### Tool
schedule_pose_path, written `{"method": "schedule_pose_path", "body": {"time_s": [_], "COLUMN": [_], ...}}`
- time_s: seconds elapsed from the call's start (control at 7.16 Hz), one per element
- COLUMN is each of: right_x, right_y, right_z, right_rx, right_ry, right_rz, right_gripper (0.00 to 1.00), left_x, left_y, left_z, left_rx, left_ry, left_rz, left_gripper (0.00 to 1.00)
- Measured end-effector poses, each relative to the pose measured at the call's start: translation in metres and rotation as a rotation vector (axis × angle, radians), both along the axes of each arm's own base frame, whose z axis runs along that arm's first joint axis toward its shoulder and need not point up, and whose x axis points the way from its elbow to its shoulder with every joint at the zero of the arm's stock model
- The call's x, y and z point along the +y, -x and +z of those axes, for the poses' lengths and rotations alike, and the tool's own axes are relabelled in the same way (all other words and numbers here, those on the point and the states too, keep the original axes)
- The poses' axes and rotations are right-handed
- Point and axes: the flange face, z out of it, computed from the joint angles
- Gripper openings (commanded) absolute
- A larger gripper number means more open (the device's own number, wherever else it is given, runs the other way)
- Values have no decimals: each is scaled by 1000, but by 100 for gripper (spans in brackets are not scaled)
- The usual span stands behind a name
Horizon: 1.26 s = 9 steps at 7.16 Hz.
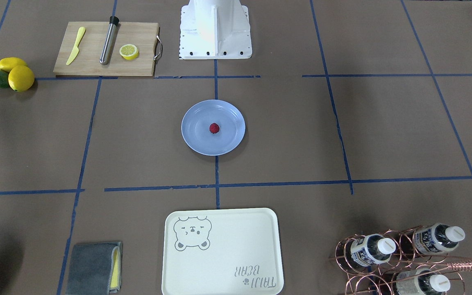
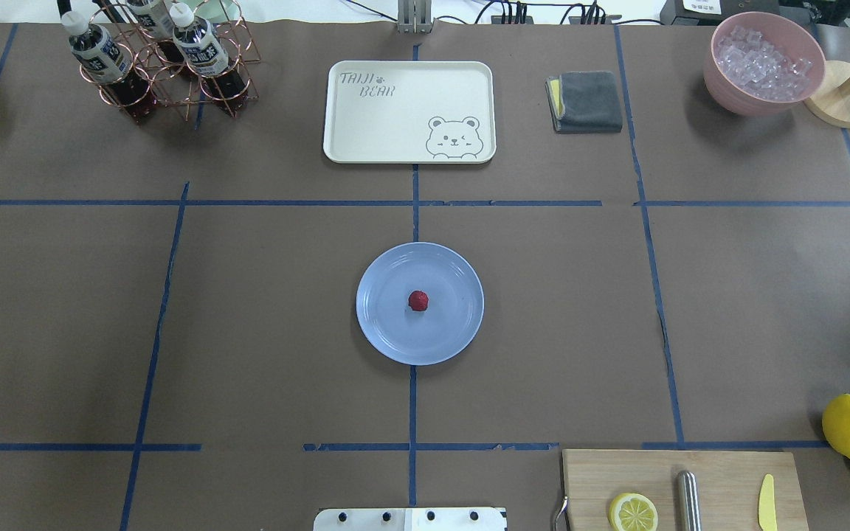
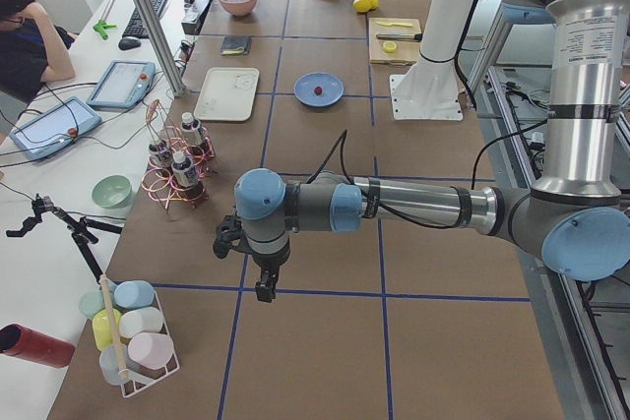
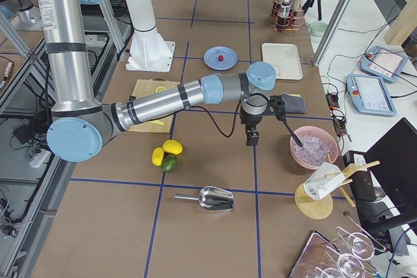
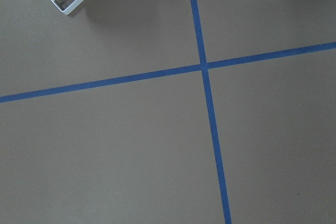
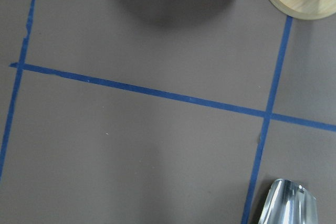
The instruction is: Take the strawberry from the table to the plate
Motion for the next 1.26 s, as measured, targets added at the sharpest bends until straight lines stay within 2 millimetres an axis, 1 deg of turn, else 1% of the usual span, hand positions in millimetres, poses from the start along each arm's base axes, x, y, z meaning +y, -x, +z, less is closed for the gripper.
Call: {"method": "schedule_pose_path", "body": {"time_s": [0.28, 0.42, 0.56, 0.7, 0.84, 1.26], "right_x": [28, 37, 42, 44, 45, 43], "right_y": [-32, -46, -58, -67, -73, -79], "right_z": [39, 56, 73, 84, 90, 96], "right_rx": [-3, -22, -50, -69, -75, -20], "right_ry": [50, 75, 88, 67, 45, -10], "right_rz": [58, 86, 101, 97, 91, 92], "right_gripper": [100, 100, 100, 100, 100, 100], "left_x": [0, 0, -1, -2, -3, -4], "left_y": [0, -1, -1, -1, -1, -2], "left_z": [2, 4, 4, 4, 4, 3], "left_rx": [6, 7, 7, 8, 8, 9], "left_ry": [6, 9, 11, 11, 11, 12], "left_rz": [-1, -1, -2, -3, -3, -5], "left_gripper": [100, 100, 100, 100, 100, 100]}}
